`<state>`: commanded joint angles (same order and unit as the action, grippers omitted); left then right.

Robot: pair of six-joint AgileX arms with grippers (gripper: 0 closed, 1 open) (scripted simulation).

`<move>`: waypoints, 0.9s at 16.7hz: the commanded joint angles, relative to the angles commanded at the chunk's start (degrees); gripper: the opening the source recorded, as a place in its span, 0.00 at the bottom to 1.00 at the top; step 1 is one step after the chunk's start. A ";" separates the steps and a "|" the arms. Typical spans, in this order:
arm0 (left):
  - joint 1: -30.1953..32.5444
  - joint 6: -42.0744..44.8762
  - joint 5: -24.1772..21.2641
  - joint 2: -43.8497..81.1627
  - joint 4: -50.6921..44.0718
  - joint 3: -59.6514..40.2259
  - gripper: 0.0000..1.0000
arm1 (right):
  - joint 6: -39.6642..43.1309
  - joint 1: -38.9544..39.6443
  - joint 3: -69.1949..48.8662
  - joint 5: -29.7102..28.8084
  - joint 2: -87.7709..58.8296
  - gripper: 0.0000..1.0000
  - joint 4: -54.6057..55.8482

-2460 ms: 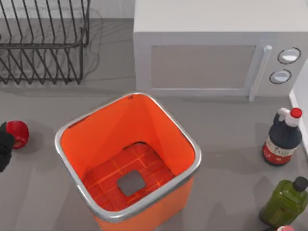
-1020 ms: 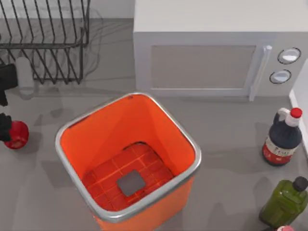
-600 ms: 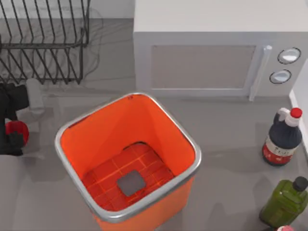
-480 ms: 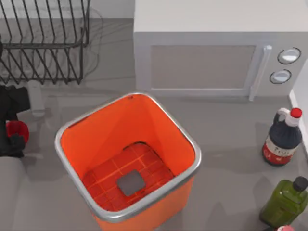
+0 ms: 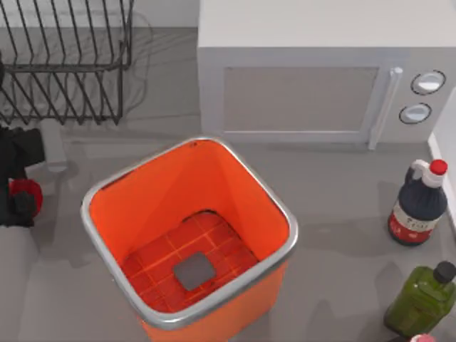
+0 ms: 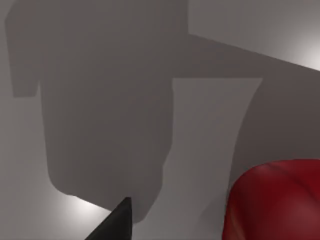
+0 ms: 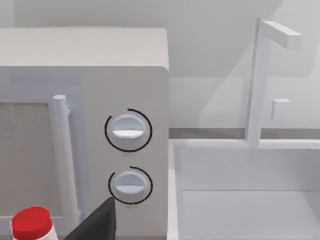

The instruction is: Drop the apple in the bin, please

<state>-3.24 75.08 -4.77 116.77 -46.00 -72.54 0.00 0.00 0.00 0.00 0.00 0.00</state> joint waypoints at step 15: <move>0.00 0.00 0.00 0.00 0.00 0.00 0.00 | 0.00 0.00 0.00 0.00 0.00 1.00 0.00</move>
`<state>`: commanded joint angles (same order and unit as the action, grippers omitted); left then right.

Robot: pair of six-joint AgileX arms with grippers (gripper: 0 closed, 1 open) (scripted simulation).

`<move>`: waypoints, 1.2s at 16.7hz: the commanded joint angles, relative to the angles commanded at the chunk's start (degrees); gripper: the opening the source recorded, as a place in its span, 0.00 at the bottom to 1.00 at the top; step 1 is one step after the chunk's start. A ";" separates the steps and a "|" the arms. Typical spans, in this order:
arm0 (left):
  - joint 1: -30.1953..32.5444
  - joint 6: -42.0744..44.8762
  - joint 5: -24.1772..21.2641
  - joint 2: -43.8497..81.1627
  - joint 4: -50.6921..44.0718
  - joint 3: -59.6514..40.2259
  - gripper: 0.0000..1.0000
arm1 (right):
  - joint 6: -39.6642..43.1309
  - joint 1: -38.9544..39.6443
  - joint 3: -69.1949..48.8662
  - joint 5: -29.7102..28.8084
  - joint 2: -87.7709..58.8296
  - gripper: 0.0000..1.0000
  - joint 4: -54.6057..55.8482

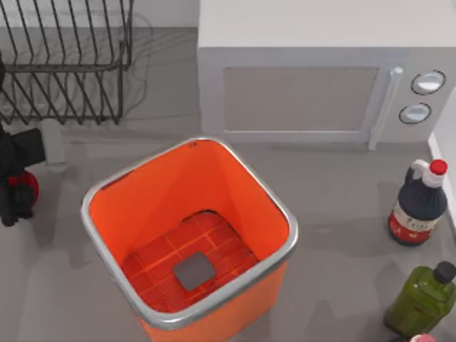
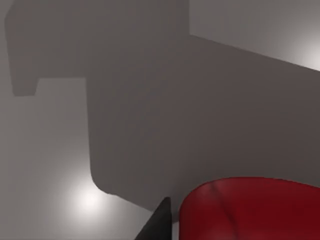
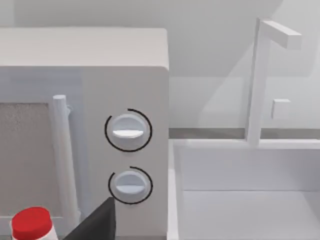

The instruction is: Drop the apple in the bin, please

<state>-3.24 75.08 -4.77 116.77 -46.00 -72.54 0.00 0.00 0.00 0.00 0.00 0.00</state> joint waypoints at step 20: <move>-0.10 0.00 0.36 -8.09 -31.78 -24.79 0.00 | 0.00 0.00 0.00 0.00 0.00 1.00 0.00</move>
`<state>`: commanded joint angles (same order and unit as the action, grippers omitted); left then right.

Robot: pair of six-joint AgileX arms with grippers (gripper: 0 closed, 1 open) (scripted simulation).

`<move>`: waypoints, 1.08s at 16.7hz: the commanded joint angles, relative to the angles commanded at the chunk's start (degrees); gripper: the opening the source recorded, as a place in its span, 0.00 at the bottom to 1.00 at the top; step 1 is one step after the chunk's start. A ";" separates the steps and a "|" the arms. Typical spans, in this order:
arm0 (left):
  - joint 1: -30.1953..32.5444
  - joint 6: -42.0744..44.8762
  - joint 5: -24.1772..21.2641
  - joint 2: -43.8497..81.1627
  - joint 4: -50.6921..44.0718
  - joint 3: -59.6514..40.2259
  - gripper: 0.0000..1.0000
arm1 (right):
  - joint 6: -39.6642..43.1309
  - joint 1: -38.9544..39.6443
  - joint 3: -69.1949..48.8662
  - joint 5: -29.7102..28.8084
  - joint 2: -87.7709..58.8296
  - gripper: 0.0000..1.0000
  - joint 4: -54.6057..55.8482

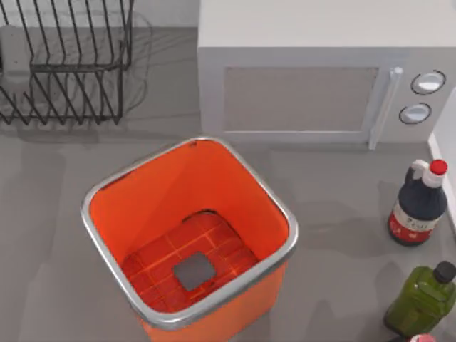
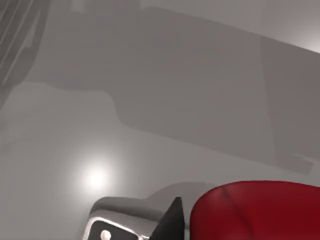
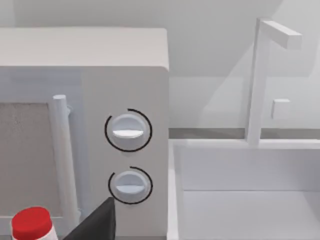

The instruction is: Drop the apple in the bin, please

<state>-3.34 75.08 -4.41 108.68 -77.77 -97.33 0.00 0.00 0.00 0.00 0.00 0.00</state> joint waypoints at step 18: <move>51.42 -28.83 10.43 -6.05 -1.40 6.15 0.00 | 0.00 0.00 0.00 0.00 0.00 1.00 0.00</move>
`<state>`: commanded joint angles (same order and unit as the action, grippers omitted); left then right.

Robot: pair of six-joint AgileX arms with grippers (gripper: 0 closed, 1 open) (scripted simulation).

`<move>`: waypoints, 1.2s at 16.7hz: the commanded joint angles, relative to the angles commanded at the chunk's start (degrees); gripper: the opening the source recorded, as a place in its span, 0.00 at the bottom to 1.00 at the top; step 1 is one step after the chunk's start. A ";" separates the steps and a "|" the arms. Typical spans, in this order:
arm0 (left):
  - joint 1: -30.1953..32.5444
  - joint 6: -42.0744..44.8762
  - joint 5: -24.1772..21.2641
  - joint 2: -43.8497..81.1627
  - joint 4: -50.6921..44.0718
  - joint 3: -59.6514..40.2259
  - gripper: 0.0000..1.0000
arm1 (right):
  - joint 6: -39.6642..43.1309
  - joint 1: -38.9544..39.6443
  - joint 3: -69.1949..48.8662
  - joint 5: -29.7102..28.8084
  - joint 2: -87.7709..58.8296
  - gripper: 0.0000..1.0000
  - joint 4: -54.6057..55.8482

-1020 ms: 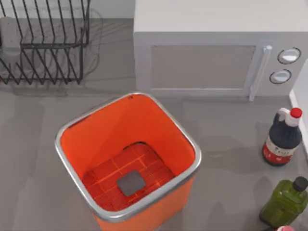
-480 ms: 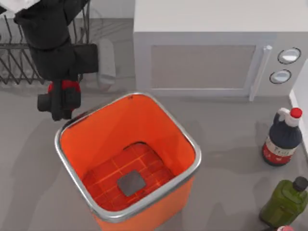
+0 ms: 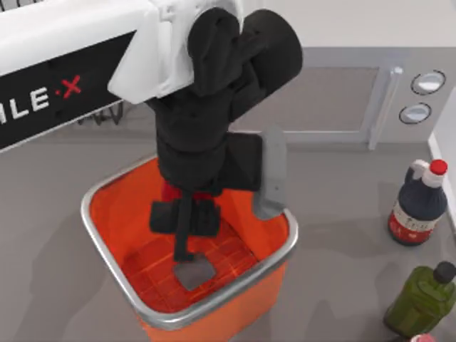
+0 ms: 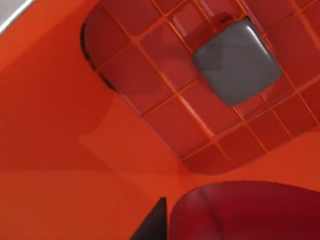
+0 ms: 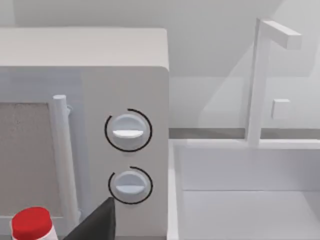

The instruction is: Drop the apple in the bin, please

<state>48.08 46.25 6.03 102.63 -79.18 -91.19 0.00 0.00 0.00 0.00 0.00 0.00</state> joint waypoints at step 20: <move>-0.85 0.96 0.20 1.17 15.76 14.33 0.08 | 0.00 0.00 0.00 0.00 0.00 1.00 0.00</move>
<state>47.23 47.21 6.23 103.80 -63.42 -76.86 0.00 0.00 0.00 0.00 0.00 0.00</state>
